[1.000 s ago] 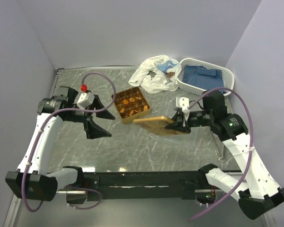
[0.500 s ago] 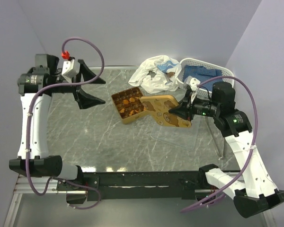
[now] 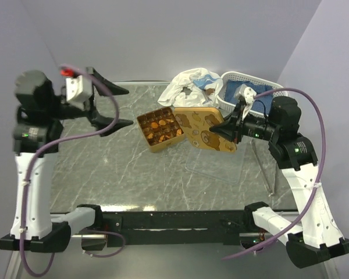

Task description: Pack the cookies

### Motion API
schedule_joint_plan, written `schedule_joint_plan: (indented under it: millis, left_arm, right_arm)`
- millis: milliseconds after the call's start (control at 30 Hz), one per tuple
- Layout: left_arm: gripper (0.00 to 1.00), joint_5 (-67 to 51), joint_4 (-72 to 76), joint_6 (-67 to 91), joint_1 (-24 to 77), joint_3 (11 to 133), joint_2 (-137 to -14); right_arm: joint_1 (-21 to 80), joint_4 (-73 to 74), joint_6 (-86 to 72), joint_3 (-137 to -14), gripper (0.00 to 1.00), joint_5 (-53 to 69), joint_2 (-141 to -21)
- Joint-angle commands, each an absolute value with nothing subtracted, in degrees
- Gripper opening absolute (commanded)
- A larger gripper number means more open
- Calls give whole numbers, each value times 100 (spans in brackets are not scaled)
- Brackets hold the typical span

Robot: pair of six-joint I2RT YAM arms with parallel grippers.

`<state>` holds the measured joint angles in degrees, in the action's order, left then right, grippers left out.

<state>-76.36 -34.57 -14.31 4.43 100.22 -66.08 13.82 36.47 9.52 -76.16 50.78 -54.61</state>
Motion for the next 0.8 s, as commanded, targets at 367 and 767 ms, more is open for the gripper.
schedule_joint_plan:
  millis: [367, 767]
  left_arm:
    - [96, -2444, -1679, 1828, 431, 6761, -5266]
    - [96, -1354, -951, 1942, 422, 4528, -4579]
  right_arm:
    - [1459, 2347, -588, -8727, 0, 5722, -7083]
    - [1696, 1645, -2468, -10072, 0, 6142, -9262]
